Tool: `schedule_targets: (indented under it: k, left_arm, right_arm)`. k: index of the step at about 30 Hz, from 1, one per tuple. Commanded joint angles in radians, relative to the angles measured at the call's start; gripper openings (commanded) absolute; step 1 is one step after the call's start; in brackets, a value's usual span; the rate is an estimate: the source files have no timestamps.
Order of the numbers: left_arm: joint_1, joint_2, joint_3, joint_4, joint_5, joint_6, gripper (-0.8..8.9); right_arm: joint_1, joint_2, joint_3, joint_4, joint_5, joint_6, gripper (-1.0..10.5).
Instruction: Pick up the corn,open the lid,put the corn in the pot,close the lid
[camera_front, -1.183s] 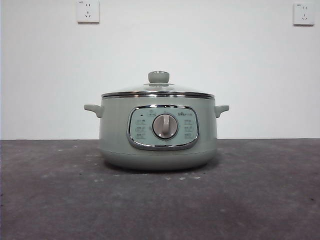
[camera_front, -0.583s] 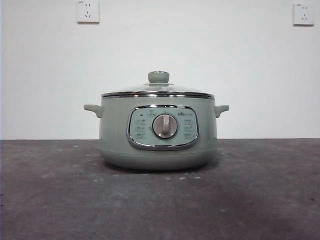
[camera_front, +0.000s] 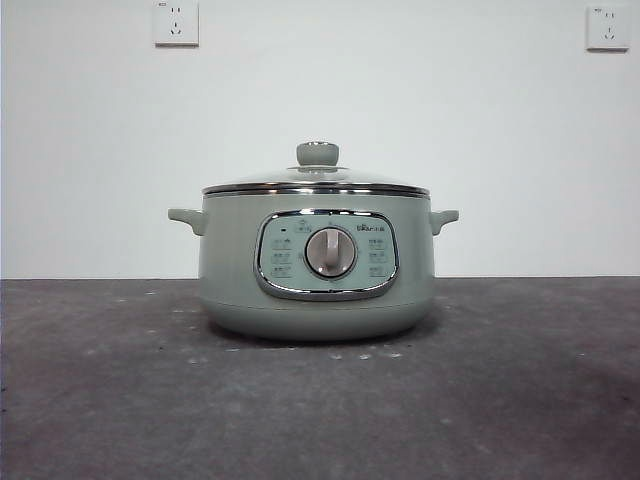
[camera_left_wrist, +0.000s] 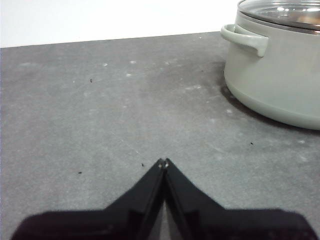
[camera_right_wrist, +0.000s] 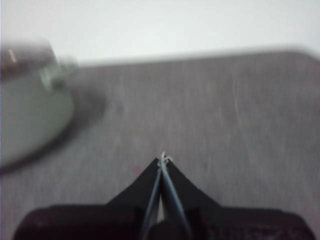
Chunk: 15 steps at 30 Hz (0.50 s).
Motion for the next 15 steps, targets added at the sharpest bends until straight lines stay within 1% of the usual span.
schedule_targets:
  k: [1, 5, 15]
  left_arm:
    - [0.002, 0.000, -0.011, 0.006, 0.000, -0.005, -0.03]
    - [0.002, 0.000, -0.011, 0.006, 0.000, -0.005, -0.03]
    - [0.002, 0.000, -0.011, 0.006, 0.000, -0.005, -0.03]
  right_arm:
    - [-0.001, -0.003, -0.005, -0.004, 0.016, 0.012, 0.0]
    - [0.000, -0.003, -0.005, -0.006, 0.015, 0.025, 0.0]
    - [0.000, -0.002, -0.005, -0.007, 0.018, 0.024, 0.0]
